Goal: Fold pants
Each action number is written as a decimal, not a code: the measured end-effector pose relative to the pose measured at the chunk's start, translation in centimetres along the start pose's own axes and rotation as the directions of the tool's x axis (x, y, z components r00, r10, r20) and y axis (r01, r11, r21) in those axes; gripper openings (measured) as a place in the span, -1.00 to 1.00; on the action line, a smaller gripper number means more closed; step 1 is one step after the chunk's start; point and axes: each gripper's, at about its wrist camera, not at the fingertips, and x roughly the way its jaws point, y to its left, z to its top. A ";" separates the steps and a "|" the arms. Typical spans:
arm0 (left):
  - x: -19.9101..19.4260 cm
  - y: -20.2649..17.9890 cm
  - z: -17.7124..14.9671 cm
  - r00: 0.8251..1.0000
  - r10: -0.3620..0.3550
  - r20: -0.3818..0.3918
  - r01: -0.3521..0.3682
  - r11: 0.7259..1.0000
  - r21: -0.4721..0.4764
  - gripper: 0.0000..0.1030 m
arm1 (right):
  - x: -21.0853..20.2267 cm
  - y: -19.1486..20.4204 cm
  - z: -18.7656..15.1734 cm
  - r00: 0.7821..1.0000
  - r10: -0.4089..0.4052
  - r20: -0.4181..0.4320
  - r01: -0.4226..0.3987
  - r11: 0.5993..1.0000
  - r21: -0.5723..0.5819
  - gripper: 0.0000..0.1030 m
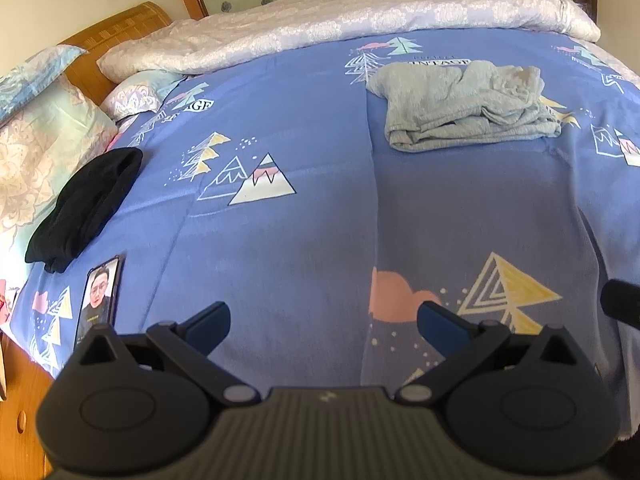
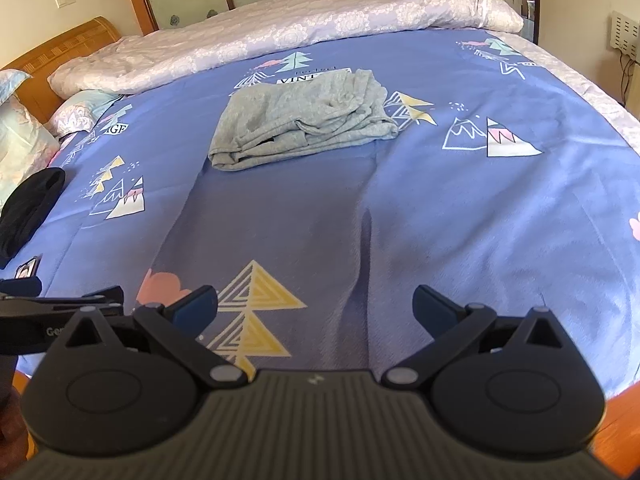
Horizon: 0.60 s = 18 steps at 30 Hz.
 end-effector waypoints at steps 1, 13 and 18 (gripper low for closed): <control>0.0 0.0 -0.1 1.000 0.002 -0.004 -0.002 1.000 0.001 1.00 | 0.0 0.0 0.0 1.000 0.001 -0.001 -0.001 1.000 0.002 1.00; 0.6 0.0 -0.7 0.999 0.025 -0.041 -0.025 1.000 0.013 1.00 | 0.2 -0.3 -0.2 1.000 0.014 -0.018 -0.014 1.000 0.020 1.00; 0.8 0.1 -0.8 0.998 0.026 -0.052 -0.026 1.000 0.008 1.00 | 0.5 -0.5 -0.2 0.999 0.019 -0.028 -0.019 0.999 0.029 1.00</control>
